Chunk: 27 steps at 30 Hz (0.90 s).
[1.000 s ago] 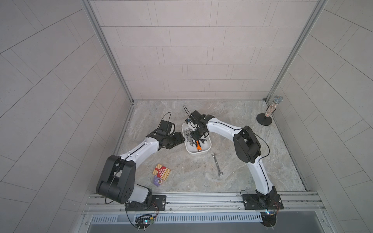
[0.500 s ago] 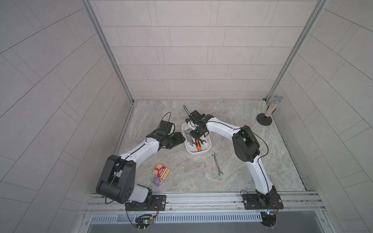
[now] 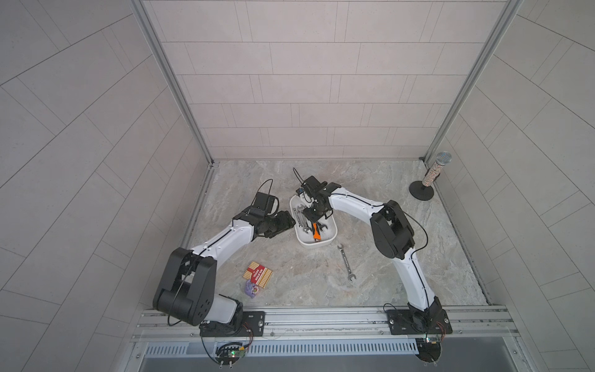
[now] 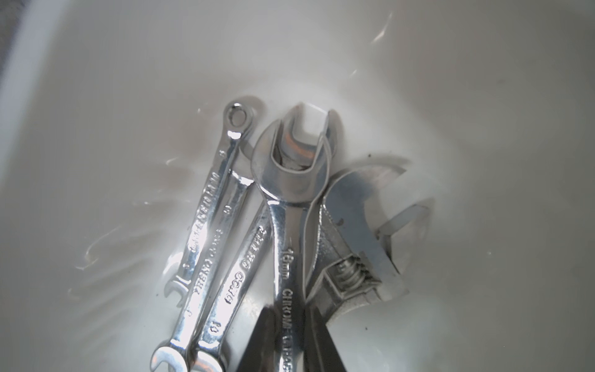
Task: Take out the wrench from the storage box
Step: Pick up the wrench from the storage box.
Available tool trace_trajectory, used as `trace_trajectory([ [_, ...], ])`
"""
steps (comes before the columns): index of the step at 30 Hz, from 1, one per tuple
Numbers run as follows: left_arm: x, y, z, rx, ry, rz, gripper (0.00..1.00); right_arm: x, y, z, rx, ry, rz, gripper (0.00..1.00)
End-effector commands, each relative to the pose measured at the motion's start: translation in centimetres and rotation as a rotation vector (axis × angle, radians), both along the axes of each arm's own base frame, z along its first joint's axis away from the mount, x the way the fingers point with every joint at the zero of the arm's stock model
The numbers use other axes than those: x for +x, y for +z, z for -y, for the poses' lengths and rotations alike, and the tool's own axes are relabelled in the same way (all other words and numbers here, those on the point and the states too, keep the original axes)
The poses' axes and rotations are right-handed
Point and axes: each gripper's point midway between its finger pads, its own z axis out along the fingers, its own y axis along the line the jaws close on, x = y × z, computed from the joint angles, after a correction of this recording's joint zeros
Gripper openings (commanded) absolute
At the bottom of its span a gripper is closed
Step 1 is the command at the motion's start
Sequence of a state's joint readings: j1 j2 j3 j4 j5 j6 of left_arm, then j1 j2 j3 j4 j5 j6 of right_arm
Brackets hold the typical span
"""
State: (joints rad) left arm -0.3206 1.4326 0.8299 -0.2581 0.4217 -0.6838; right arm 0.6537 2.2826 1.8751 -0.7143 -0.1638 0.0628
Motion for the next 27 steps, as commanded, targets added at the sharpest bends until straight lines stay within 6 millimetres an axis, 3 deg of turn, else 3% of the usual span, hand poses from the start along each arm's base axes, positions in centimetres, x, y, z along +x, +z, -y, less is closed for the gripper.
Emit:
trace_trajectory([
  [1, 0.1, 0.5, -0.4, -0.005, 0.014, 0.022, 0.67, -0.4, -1.5, 0.6, -0.030, -0.044, -0.046, 0.09],
  [10, 0.1, 0.6, -0.4, -0.012, 0.016, 0.027, 0.67, -0.7, -0.7, -0.9, 0.048, -0.073, -0.059, 0.08],
  [27, 0.1, 0.6, -0.6, -0.010, 0.020, 0.031, 0.67, -0.7, -2.7, -2.2, 0.077, -0.056, -0.104, 0.29],
])
